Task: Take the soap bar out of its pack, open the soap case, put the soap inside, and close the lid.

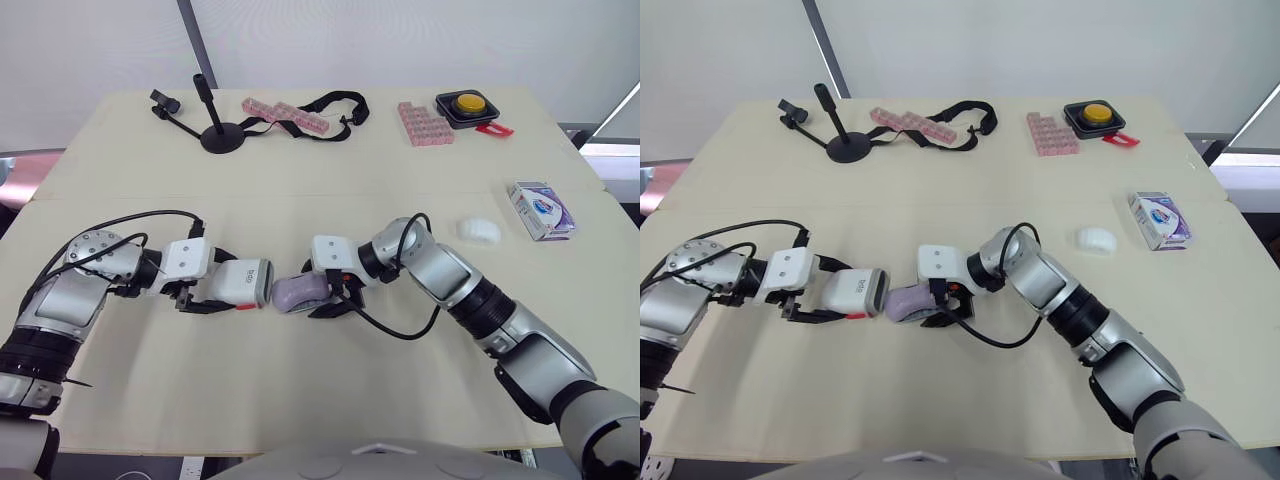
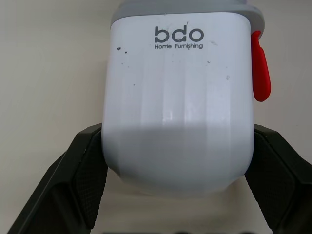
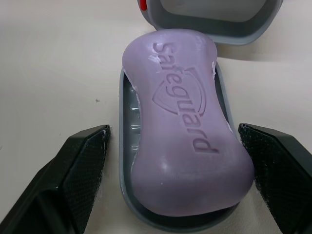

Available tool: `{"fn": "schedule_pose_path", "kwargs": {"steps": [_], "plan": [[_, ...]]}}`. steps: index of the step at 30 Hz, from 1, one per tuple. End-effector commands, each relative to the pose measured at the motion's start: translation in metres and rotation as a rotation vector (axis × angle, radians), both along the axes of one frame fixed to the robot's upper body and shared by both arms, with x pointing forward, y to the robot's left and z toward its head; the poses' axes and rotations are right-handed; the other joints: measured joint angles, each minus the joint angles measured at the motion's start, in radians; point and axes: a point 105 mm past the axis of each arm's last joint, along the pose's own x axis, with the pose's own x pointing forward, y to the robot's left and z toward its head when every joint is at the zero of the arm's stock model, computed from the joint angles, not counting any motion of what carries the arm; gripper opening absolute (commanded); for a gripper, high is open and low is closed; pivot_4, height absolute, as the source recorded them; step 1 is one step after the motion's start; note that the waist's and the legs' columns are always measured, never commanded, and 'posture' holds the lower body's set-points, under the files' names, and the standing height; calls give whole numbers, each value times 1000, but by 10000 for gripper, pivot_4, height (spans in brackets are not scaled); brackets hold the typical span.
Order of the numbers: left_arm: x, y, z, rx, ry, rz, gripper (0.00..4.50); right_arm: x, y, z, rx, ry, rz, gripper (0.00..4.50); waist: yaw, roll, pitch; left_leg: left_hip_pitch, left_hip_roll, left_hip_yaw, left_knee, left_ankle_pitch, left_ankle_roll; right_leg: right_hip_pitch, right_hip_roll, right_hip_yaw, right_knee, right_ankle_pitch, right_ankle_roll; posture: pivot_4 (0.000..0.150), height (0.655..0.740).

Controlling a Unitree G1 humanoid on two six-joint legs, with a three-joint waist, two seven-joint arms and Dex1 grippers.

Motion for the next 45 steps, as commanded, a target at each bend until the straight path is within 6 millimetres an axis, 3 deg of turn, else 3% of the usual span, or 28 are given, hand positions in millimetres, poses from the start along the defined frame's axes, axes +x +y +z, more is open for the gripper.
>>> {"fn": "schedule_pose_path", "kwargs": {"steps": [1,4,6,15,18,22,31,39,45], "plan": [[1,3,10,-16,-36,12,37325,4,1,0,-12,-24,-4,39703,-1,0,0,0,0,0,0,0,0,0,0,0,0,0,0,1500,7096],[1,4,10,-14,-36,15,37325,3,-1,-2,-20,-23,-1,29701,-1,0,0,0,0,0,0,0,0,0,0,0,0,0,0,1500,7096],[1,4,9,-12,-35,17,37325,2,-2,-3,-25,-21,2,25710,-1,-1,-1,1,0,0,0,0,0,0,0,0,0,0,0,1500,7096],[1,4,7,-17,-35,21,37325,7,-10,4,-14,-41,-24,25710,3,-1,-1,0,0,0,0,0,0,0,0,0,0,0,0,1500,7096],[2,2,7,-19,-35,22,37325,8,-22,9,-6,-46,-50,25710,9,-1,-1,0,0,0,0,0,0,0,0,0,0,0,0,1500,7096],[5,-5,11,-47,-34,28,37325,8,-52,11,-17,-79,-98,25710,21,-1,-1,0,0,0,0,0,0,0,0,0,0,0,0,1500,7096],[8,-51,12,-109,-7,-25,37325,2,-107,27,-26,-107,-210,25710,33,-1,-1,-1,0,1,1,0,0,0,0,3,-2,0,0,1500,7096],[11,-97,10,-103,31,-34,37325,5,-130,41,-4,-129,-253,25710,37,-1,-1,-2,0,1,1,0,0,0,1,4,-2,0,0,1500,7096],[16,-120,12,-106,10,-13,37325,2,-134,42,-21,-130,-235,25710,40,-1,-1,-4,0,1,2,0,0,1,7,6,-3,0,0,1500,7096]]}}
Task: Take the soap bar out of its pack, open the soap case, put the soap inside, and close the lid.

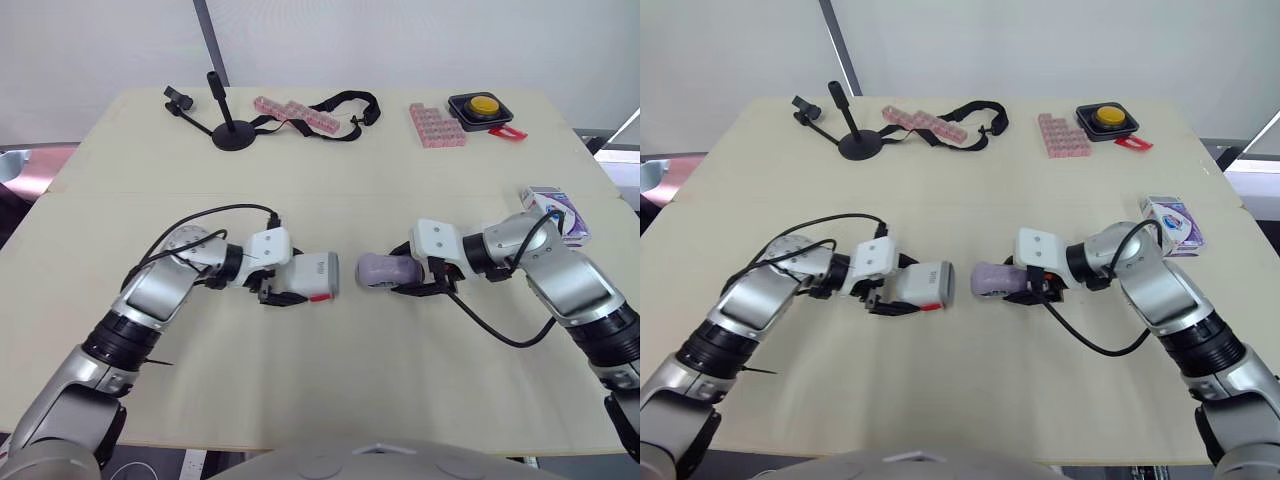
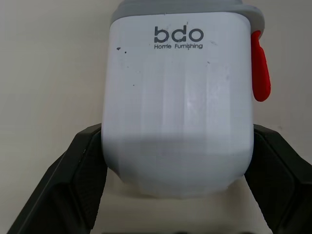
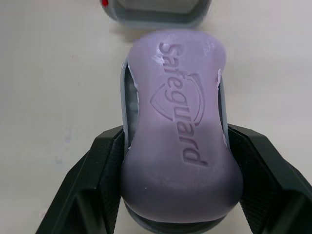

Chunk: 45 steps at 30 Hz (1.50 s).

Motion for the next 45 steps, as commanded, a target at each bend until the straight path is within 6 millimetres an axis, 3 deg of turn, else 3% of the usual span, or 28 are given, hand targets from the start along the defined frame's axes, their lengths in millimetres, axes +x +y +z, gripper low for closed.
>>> {"fn": "schedule_pose_path", "kwargs": {"steps": [1,14,43,45], "plan": [[4,-8,10,0,-59,15,37325,-3,1,15,19,-42,29,25710,1,0,0,-1,0,0,0,0,0,1,1,1,0,0,0,1500,7096],[1,-22,11,-55,-100,-18,37325,-4,10,8,-16,-12,40,25710,11,0,0,2,0,0,2,0,0,1,0,0,0,0,0,1500,7096],[0,-38,8,-66,-121,-56,37325,1,41,23,-54,-12,16,25710,13,0,0,2,0,0,2,0,0,1,0,0,1,0,0,1500,7096],[0,-38,8,-67,-122,-54,37325,-1,41,24,-43,-4,16,36085,13,0,0,2,0,0,2,0,0,1,0,0,1,0,0,1500,7096]]}}
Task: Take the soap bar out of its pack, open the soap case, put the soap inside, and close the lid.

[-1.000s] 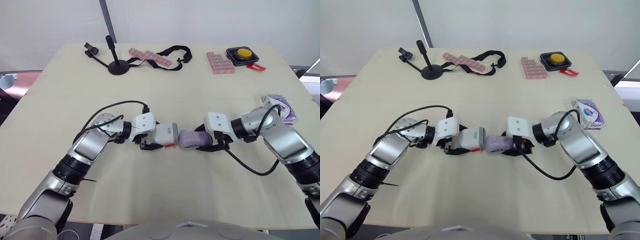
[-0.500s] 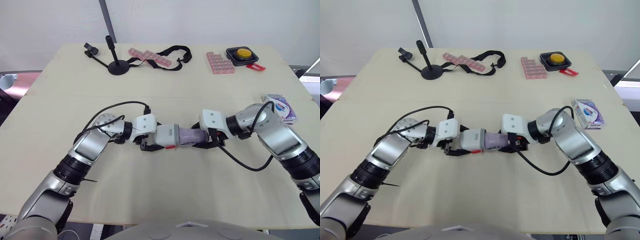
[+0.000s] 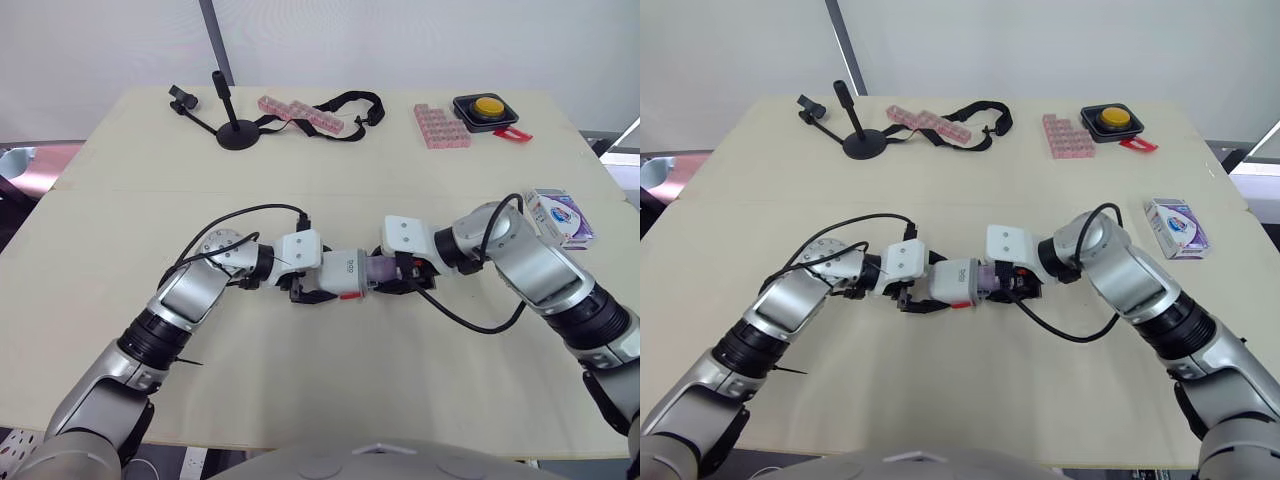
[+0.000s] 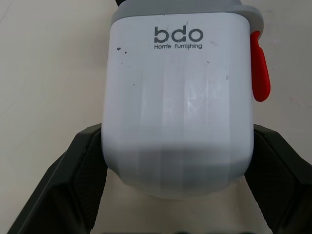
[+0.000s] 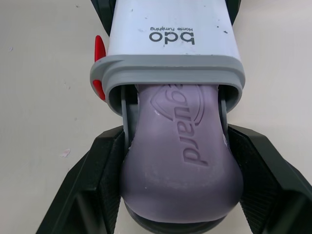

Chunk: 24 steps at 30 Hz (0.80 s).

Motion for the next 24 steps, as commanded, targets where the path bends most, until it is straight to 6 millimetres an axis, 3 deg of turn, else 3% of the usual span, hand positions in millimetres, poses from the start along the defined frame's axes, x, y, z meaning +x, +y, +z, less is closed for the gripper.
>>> {"fn": "schedule_pose_path", "kwargs": {"steps": [1,3,10,17,24], "plan": [[0,-4,7,-7,-42,-16,37325,-3,5,20,48,-47,26,39290,0,0,0,0,0,0,0,0,0,0,0,0,0,0,0,1500,7096],[0,-4,7,-7,-42,-15,37325,-4,4,20,49,-45,28,44773,0,0,0,0,0,0,0,0,0,0,0,0,0,0,0,1500,7096],[2,-2,6,-5,-45,-8,37325,-6,-10,20,75,-30,3,44773,2,0,0,0,0,0,0,0,0,0,0,0,0,0,0,1500,7096],[2,-3,7,-17,-50,-12,37325,0,-50,19,124,-27,-49,44773,6,0,0,-1,0,0,0,0,0,0,0,1,-1,0,0,1500,7096],[2,-7,10,-35,-55,-20,37325,-2,-47,3,152,-99,33,22446,-4,1,1,-6,0,0,0,0,0,0,0,1,-1,0,0,1500,7096]]}}
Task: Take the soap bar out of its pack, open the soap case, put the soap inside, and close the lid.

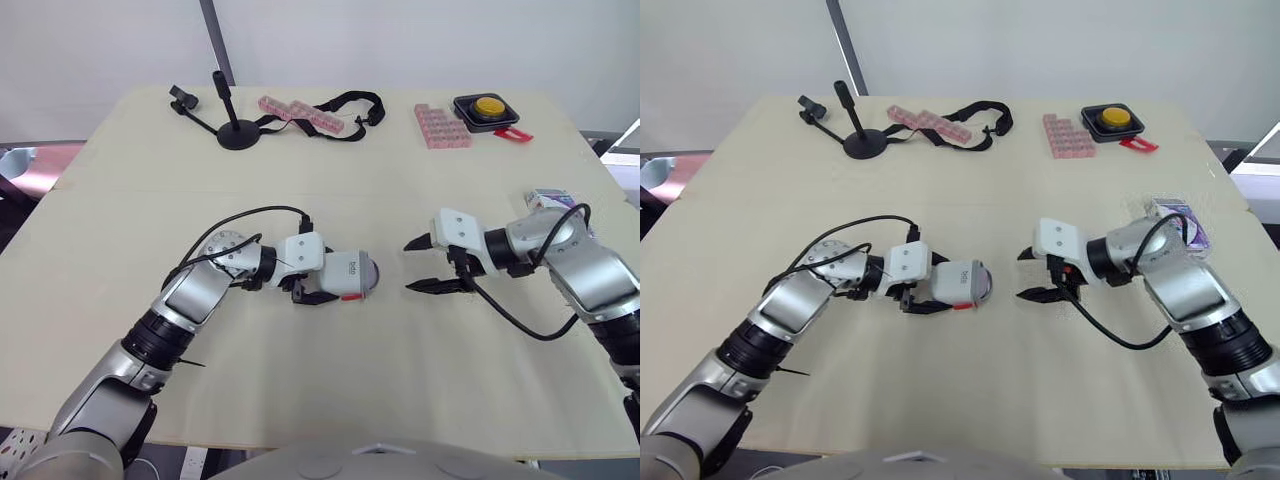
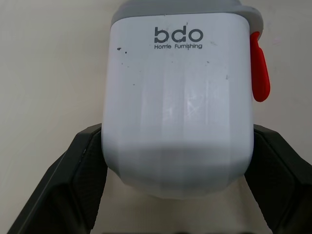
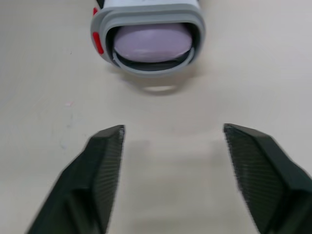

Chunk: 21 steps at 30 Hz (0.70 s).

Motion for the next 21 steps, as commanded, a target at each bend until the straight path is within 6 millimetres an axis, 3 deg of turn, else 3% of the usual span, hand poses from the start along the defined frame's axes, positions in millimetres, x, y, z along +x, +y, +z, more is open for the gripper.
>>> {"fn": "schedule_pose_path", "kwargs": {"steps": [1,7,21], "plan": [[3,-2,13,-33,-48,-10,37325,-4,9,3,18,-64,55,19581,0,0,0,0,0,0,0,0,0,0,0,0,0,0,0,1500,7096],[4,-2,15,-36,-51,-13,37325,-7,22,-3,7,-96,109,214,3,0,0,4,0,0,3,0,0,0,0,-1,1,0,0,1500,7096],[3,-5,14,-38,-48,-16,37325,-6,40,0,-14,-142,176,214,1,0,0,4,0,0,3,0,0,0,-1,-1,1,0,0,1500,7096]]}}
